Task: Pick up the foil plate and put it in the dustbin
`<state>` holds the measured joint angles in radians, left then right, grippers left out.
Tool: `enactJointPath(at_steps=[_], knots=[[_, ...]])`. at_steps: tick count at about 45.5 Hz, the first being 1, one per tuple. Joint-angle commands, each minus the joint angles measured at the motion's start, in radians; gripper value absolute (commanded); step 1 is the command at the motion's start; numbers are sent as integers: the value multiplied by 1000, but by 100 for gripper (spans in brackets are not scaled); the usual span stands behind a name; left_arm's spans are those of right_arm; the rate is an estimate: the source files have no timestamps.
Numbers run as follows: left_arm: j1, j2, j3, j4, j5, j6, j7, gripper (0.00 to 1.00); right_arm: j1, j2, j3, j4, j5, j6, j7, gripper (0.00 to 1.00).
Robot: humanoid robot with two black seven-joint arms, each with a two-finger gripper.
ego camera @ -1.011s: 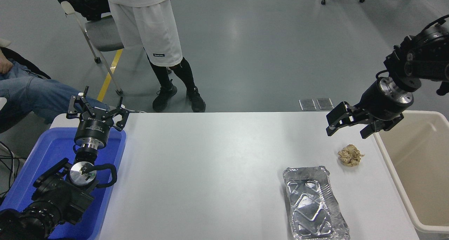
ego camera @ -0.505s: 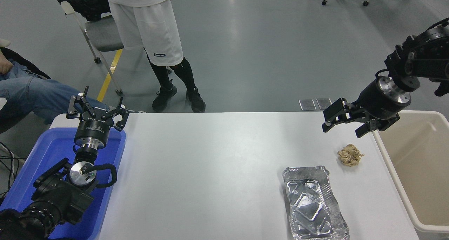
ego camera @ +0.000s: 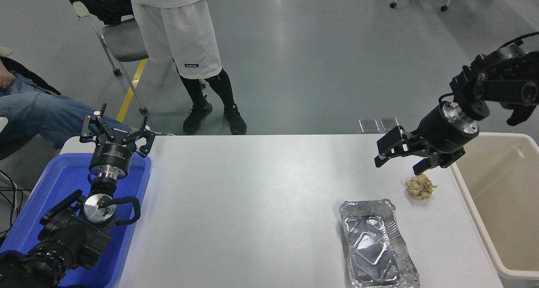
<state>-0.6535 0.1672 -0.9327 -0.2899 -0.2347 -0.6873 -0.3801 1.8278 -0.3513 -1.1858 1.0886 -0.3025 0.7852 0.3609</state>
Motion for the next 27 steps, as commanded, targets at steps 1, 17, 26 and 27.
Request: enactJointPath(at_steps=[1, 17, 26, 27], knots=[[0, 0, 0, 0, 0, 0, 0, 99, -68, 12, 25, -3, -21, -12, -5, 100], [0, 0, 0, 0, 0, 0, 0, 99, -231, 29, 141, -3, -270, -242, -166, 100], [0, 0, 0, 0, 0, 0, 0, 99, -332, 37, 175, -6, -288, -291, -203, 100], [0, 0, 0, 0, 0, 0, 0, 99, -343, 37, 175, -7, -290, -311, -206, 100]])
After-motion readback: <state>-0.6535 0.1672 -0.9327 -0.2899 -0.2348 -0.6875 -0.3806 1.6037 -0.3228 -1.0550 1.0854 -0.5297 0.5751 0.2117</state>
